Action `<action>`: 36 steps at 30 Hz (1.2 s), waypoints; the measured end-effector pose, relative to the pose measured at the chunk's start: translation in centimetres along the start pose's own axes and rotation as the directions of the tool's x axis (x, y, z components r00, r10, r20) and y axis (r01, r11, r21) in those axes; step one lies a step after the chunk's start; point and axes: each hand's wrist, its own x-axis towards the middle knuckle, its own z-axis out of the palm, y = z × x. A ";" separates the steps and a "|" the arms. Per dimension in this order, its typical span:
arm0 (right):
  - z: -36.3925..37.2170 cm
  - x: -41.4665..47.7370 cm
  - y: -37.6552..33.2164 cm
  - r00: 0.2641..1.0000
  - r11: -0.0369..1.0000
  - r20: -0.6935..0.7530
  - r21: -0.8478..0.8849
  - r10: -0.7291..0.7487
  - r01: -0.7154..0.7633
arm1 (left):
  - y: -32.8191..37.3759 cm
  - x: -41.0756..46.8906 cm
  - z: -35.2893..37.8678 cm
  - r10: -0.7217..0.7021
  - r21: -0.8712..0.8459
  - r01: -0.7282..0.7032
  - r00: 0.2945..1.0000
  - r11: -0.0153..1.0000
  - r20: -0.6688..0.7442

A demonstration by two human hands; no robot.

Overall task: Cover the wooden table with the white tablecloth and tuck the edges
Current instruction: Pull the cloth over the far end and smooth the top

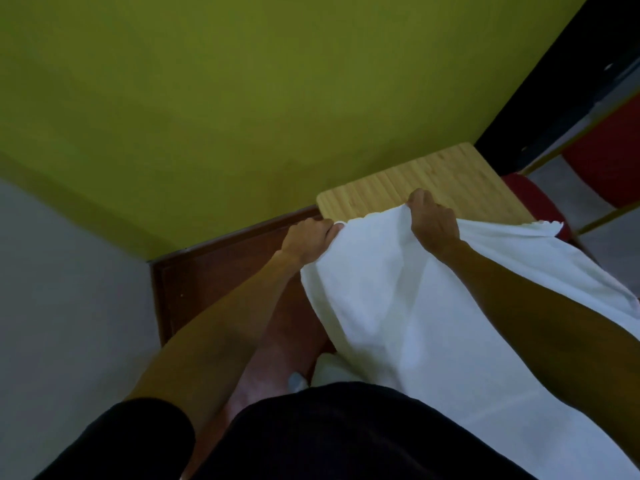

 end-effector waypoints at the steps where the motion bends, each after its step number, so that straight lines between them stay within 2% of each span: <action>1: -0.1 0.9 0.0 1.000 1.000 0.006 -0.012 0.017 -0.017 | -0.3 1.0 -0.3 0.013 -0.003 -0.013 1.000 1.000 -0.018; 8: -0.7 7.0 1.9 0.989 0.988 -0.010 -0.039 0.147 -0.147 | -2.2 11.2 -1.2 0.175 -0.119 -0.174 0.984 0.978 0.004; 17: 0.1 17.9 6.6 0.970 0.969 -0.027 -0.048 0.241 -0.242 | -1.7 26.8 -4.3 0.333 -0.059 -0.329 0.939 0.943 0.087; 21: 0.6 22.4 7.7 0.968 0.967 -0.040 -0.055 0.249 -0.251 | -2.4 32.4 -5.3 0.331 -0.012 -0.334 0.929 0.942 0.163; 27: 0.6 27.4 7.5 0.962 0.963 -0.059 -0.038 0.265 -0.268 | -4.4 38.5 -6.3 0.324 0.016 -0.333 0.929 0.943 0.180; 31: 0.7 29.7 8.0 0.956 0.960 -0.104 -0.021 0.274 -0.278 | -5.2 42.1 -6.6 0.339 0.062 -0.351 0.929 0.934 0.151; 36: 0.8 30.4 8.7 0.934 0.941 -0.158 -0.058 0.320 -0.333 | -5.1 45.7 -6.3 0.423 0.070 -0.433 0.898 0.899 0.123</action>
